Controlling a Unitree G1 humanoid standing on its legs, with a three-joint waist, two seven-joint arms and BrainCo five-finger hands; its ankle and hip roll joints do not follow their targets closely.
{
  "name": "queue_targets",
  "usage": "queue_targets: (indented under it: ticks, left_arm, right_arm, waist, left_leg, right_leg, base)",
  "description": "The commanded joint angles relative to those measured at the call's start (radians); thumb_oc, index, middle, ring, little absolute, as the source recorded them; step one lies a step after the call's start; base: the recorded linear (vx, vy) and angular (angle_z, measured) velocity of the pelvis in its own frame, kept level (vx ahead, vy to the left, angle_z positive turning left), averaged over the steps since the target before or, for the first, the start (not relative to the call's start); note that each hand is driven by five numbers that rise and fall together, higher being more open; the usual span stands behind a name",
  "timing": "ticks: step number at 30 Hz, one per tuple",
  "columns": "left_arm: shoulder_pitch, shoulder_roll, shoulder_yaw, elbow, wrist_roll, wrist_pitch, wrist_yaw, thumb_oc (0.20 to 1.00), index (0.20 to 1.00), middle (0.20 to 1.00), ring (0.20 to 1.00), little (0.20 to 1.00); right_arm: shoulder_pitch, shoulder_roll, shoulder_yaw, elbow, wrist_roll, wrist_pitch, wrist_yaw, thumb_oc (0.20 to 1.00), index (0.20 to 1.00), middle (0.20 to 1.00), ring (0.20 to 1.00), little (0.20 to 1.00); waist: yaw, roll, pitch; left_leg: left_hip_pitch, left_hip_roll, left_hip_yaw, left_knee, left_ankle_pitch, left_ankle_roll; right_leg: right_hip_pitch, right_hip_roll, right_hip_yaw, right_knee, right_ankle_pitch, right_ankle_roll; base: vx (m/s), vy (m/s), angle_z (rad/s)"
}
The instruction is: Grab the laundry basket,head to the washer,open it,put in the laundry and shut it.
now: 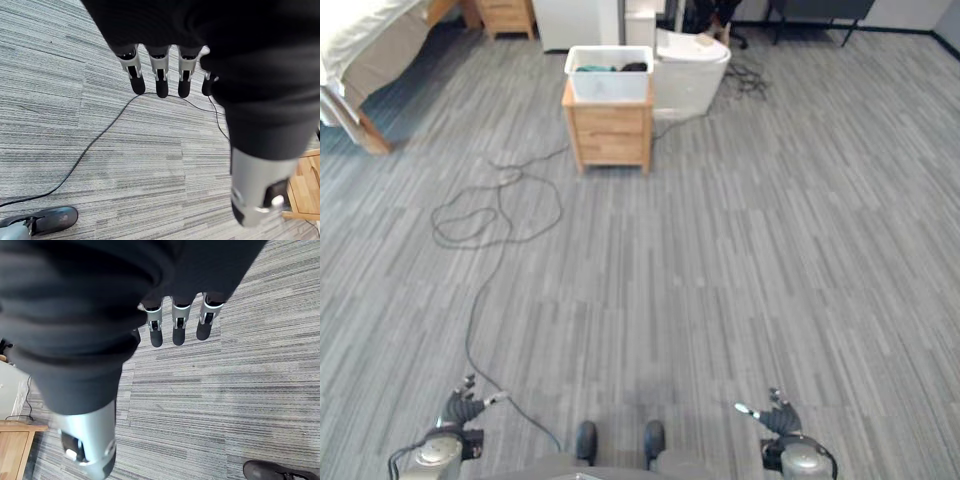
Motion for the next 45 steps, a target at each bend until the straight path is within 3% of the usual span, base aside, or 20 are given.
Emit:
queue_targets:
  ticks: [1, 13, 20, 22, 25, 29, 32, 36, 38, 39, 40, 41, 42, 45]
  left_arm:
    - [-0.035, 0.030, 0.020, 0.020, -0.022, -0.019, 0.015, 1.000, 1.000, 1.000, 1.000, 1.000]
    - [-0.021, 0.052, 0.051, -0.017, -0.027, -0.023, 0.034, 1.000, 1.000, 1.000, 1.000, 1.000]
    - [-0.039, 0.067, 0.056, -0.050, -0.049, -0.031, 0.057, 1.000, 1.000, 1.000, 1.000, 1.000]
    - [-0.056, 0.076, 0.051, -0.056, -0.047, -0.029, 0.061, 1.000, 1.000, 1.000, 1.000, 1.000]
    - [-0.066, 0.070, 0.046, -0.044, -0.045, -0.028, 0.065, 1.000, 1.000, 1.000, 1.000, 1.000]
    - [-0.074, 0.064, 0.036, -0.026, -0.049, -0.023, 0.067, 1.000, 1.000, 1.000, 1.000, 1.000]
    - [-0.083, 0.052, 0.029, -0.005, -0.045, -0.020, 0.064, 1.000, 1.000, 1.000, 1.000, 1.000]
    - [-0.078, 0.040, 0.010, -0.006, -0.022, -0.023, 0.056, 1.000, 1.000, 1.000, 1.000, 1.000]
    - [-0.067, 0.029, 0.003, 0.001, -0.017, -0.020, 0.053, 1.000, 1.000, 1.000, 1.000, 1.000]
    - [-0.067, 0.015, -0.015, 0.003, -0.014, -0.019, 0.042, 1.000, 1.000, 1.000, 1.000, 1.000]
    - [-0.069, 0.015, -0.018, 0.003, -0.014, -0.020, 0.039, 1.000, 1.000, 1.000, 1.000, 1.000]
    - [-0.069, 0.014, -0.018, 0.003, -0.014, -0.021, 0.039, 1.000, 1.000, 1.000, 1.000, 1.000]
    - [-0.082, 0.011, -0.031, 0.009, -0.016, -0.019, 0.041, 1.000, 1.000, 1.000, 1.000, 1.000]
    - [-0.112, 0.009, -0.058, 0.019, -0.006, -0.018, 0.039, 1.000, 1.000, 1.000, 1.000, 1.000]
  right_arm:
    - [-0.038, 0.013, -0.005, 0.002, 0.031, -0.021, -0.015, 1.000, 1.000, 1.000, 1.000, 1.000]
    - [-0.062, 0.025, 0.001, -0.025, 0.035, -0.019, -0.019, 1.000, 1.000, 1.000, 1.000, 1.000]
    - [-0.111, 0.030, 0.038, -0.048, 0.016, -0.018, -0.028, 1.000, 1.000, 1.000, 1.000, 1.000]
    - [-0.124, 0.036, 0.053, -0.053, 0.012, -0.021, -0.026, 1.000, 1.000, 1.000, 1.000, 1.000]
    - [-0.126, 0.041, 0.066, -0.061, 0.011, -0.020, -0.025, 1.000, 1.000, 1.000, 1.000, 1.000]
    - [-0.129, 0.026, 0.089, -0.075, 0.000, -0.020, -0.025, 1.000, 1.000, 1.000, 1.000, 1.000]
    - [-0.115, 0.015, 0.092, -0.092, -0.012, -0.017, -0.025, 1.000, 1.000, 1.000, 1.000, 1.000]
    - [-0.071, 0.011, 0.084, -0.107, -0.025, -0.019, -0.022, 1.000, 1.000, 1.000, 1.000, 1.000]
    - [-0.051, 0.008, 0.078, -0.095, -0.038, -0.015, -0.022, 1.000, 1.000, 1.000, 1.000, 1.000]
    - [-0.050, 0.003, 0.072, -0.082, -0.036, -0.018, -0.021, 1.000, 1.000, 1.000, 1.000, 1.000]
    - [-0.053, 0.000, 0.073, -0.078, -0.033, -0.019, -0.021, 1.000, 1.000, 1.000, 1.000, 1.000]
    - [-0.053, 0.000, 0.073, -0.078, -0.033, -0.019, -0.021, 1.000, 1.000, 1.000, 1.000, 1.000]
    - [-0.066, -0.008, 0.071, -0.071, -0.025, -0.019, -0.027, 1.000, 1.000, 1.000, 1.000, 1.000]
    - [-0.088, -0.023, 0.072, -0.059, -0.018, -0.015, -0.042, 1.000, 1.000, 1.000, 1.000, 1.000]
  waist:
    - [-0.024, -0.051, -0.019]
    - [-0.007, -0.060, -0.013]
    - [0.019, -0.071, 0.007]
    - [0.018, -0.071, 0.023]
    - [0.008, -0.066, 0.033]
    - [-0.010, -0.064, 0.050]
    - [-0.034, -0.059, 0.065]
    - [-0.054, -0.051, 0.055]
    - [-0.066, -0.033, 0.033]
    - [-0.080, -0.001, 0.018]
    - [-0.084, 0.000, 0.014]
    - [-0.084, 0.000, 0.014]
    - [-0.086, -0.007, 0.018]
    - [-0.067, -0.033, 0.045]
  left_leg:
    - [0.036, -0.051, 0.068, 0.015, -0.042, 0.005]
    - [0.014, -0.066, 0.095, 0.066, -0.088, 0.035]
    - [-0.029, -0.081, 0.098, 0.151, -0.136, 0.069]
    - [-0.017, -0.087, 0.080, 0.163, -0.154, 0.086]
    - [0.031, -0.091, 0.058, 0.143, -0.171, 0.089]
    - [0.109, -0.107, 0.032, 0.110, -0.203, 0.085]
    - [0.178, -0.112, -0.009, 0.096, -0.232, 0.075]
    - [0.219, -0.112, -0.037, 0.102, -0.250, 0.060]
    - [0.228, -0.089, -0.047, 0.134, -0.224, 0.029]
    - [0.196, -0.046, -0.035, 0.239, -0.109, -0.040]
    - [0.174, -0.041, -0.030, 0.287, -0.065, -0.058]
    - [0.174, -0.041, -0.030, 0.289, -0.066, -0.058]
    - [0.116, -0.021, 0.009, 0.389, -0.015, -0.069]
    - [-0.023, -0.018, 0.086, 0.427, -0.089, -0.020]
  right_leg:
    - [-0.005, -0.009, 0.019, 0.021, -0.042, 0.057]
    - [-0.030, -0.034, 0.062, 0.073, -0.048, 0.082]
    - [-0.103, -0.053, 0.070, 0.218, -0.067, 0.113]
    - [-0.156, -0.061, 0.062, 0.351, -0.042, 0.132]
    - [-0.230, -0.048, 0.044, 0.399, -0.034, 0.114]
    - [-0.311, -0.043, -0.040, 0.283, -0.006, 0.101]
    - [-0.352, -0.036, -0.088, 0.186, 0.026, 0.111]
    - [-0.342, -0.036, -0.066, 0.184, 0.033, 0.094]
    - [-0.334, -0.021, -0.061, 0.209, 0.032, 0.070]
    - [-0.281, -0.004, -0.077, 0.192, 0.019, 0.044]
    - [-0.261, 0.001, -0.074, 0.181, 0.010, 0.034]
    - [-0.260, 0.001, -0.075, 0.180, 0.010, 0.033]
    - [-0.215, -0.003, -0.068, 0.162, -0.015, 0.015]
    - [-0.147, -0.035, -0.048, 0.129, -0.043, 0.014]
  base:
    - [0.04, 0.040, 0.02]
    - [0.04, 0.082, -0.11]
    - [0.03, 0.128, -0.26]
    - [0.10, 0.125, -0.02]
    - [0.16, 0.059, 0.01]
    - [0.27, -0.001, 0.11]
    - [0.27, -0.038, 0.39]
    - [0.31, -0.121, 0.47]
    - [0.44, -0.246, 0.95]
    - [0.51, -0.309, 0.56]
    - [0.39, -0.253, 0.51]
    - [0.30, -0.165, 0.44]
    - [0.29, -0.148, 0.12]
    - [0.31, -0.106, 0.00]
